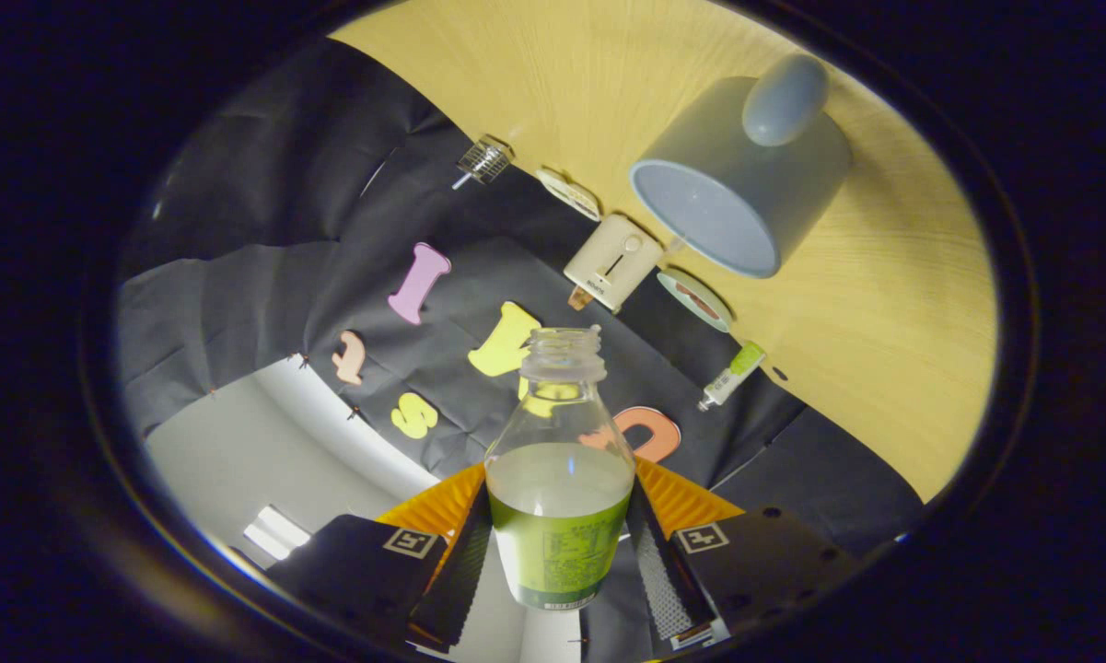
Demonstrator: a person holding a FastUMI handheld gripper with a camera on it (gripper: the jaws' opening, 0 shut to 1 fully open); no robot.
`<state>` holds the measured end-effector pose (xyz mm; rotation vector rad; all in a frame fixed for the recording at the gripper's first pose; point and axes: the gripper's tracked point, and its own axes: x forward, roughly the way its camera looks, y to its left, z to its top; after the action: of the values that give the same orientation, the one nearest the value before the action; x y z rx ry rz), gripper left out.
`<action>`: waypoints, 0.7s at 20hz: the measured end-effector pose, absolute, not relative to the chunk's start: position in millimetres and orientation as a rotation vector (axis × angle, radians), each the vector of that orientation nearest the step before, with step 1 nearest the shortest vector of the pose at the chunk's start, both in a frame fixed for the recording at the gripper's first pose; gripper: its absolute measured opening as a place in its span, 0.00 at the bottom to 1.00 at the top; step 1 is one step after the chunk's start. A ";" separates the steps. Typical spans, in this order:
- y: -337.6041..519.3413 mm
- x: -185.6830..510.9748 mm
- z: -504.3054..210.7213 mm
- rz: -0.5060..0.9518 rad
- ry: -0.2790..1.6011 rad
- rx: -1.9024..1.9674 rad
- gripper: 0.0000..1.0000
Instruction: Take the bottle from table, then pour the juice into the cup, finally place the bottle on the coaster
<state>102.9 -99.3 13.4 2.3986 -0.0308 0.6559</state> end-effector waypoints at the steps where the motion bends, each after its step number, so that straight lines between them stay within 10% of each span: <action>1: -98.3 104.9 12.8 0.643 -0.027 2.385 0.79; 14: -74.4 101.9 21.2 0.551 -0.005 1.903 0.78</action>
<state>101.9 -74.4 21.2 1.9032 -0.0053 0.5510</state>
